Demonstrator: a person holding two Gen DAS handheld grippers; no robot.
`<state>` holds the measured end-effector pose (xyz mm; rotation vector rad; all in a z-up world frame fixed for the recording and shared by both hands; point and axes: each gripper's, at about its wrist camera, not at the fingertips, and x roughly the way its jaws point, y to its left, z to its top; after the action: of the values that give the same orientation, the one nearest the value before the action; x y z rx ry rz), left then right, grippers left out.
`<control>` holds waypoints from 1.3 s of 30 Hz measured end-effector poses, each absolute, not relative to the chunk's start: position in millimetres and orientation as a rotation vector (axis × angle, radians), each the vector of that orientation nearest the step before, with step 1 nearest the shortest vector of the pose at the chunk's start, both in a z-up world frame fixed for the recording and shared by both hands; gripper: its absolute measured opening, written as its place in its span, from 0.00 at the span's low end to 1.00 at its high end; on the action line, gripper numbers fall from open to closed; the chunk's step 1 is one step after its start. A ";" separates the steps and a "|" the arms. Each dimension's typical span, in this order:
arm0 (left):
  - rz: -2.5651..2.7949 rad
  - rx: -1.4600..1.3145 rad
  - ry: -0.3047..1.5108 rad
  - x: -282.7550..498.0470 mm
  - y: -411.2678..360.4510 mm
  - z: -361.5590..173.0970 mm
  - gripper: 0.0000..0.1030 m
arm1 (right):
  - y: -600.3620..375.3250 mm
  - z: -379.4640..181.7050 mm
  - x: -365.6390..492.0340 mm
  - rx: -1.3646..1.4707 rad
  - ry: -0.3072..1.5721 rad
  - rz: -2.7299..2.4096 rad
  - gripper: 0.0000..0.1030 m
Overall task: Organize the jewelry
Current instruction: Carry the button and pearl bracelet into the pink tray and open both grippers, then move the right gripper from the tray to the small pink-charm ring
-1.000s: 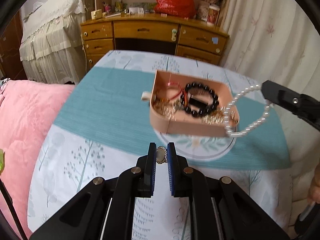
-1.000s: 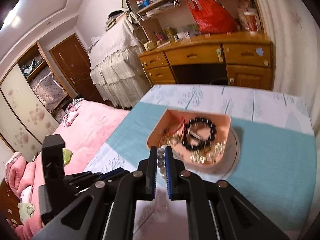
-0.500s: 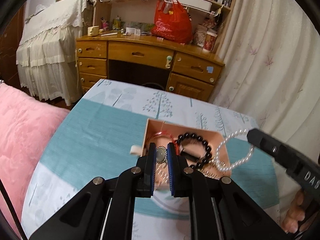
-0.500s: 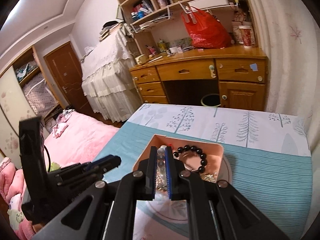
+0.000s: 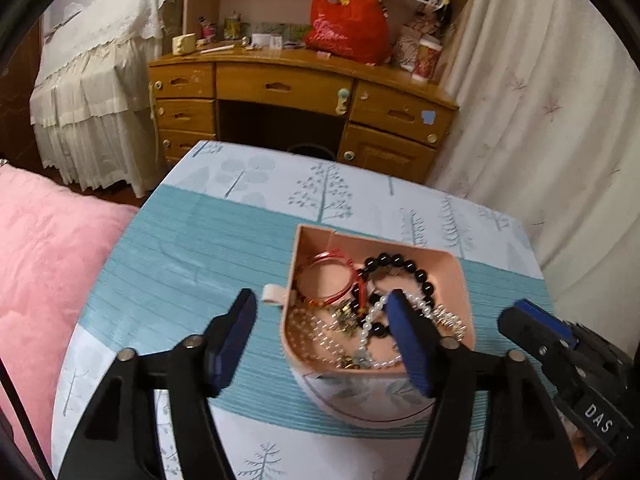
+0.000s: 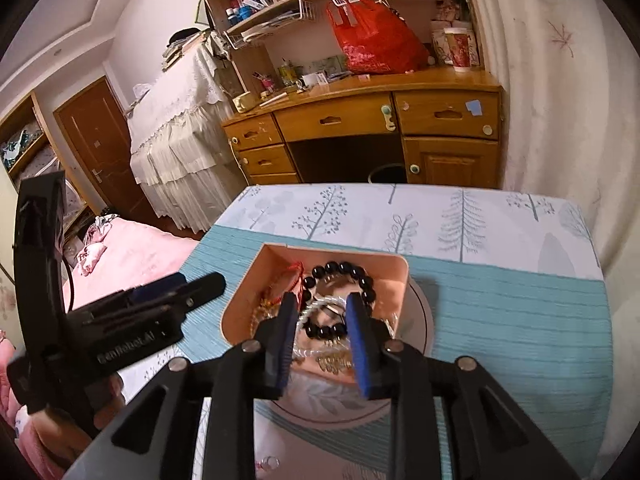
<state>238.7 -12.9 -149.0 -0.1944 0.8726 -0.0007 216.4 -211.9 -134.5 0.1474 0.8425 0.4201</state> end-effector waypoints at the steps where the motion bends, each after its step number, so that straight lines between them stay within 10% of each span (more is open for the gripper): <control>1: 0.011 -0.198 0.882 236.5 -10.2 -151.7 0.68 | -211.5 -136.8 214.5 0.150 0.853 0.415 0.26; 9: 0.042 -0.221 0.976 210.3 14.1 -181.3 0.69 | -204.3 -164.8 186.5 0.170 0.958 0.403 0.47; 39: 0.090 -0.133 1.130 131.1 53.4 -226.4 0.75 | -123.8 -224.4 112.5 -0.207 1.065 0.370 0.35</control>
<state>131.1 53.4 -226.4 -0.1328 1.1296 0.0895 112.5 -123.8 -224.4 -0.2069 1.0653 0.3699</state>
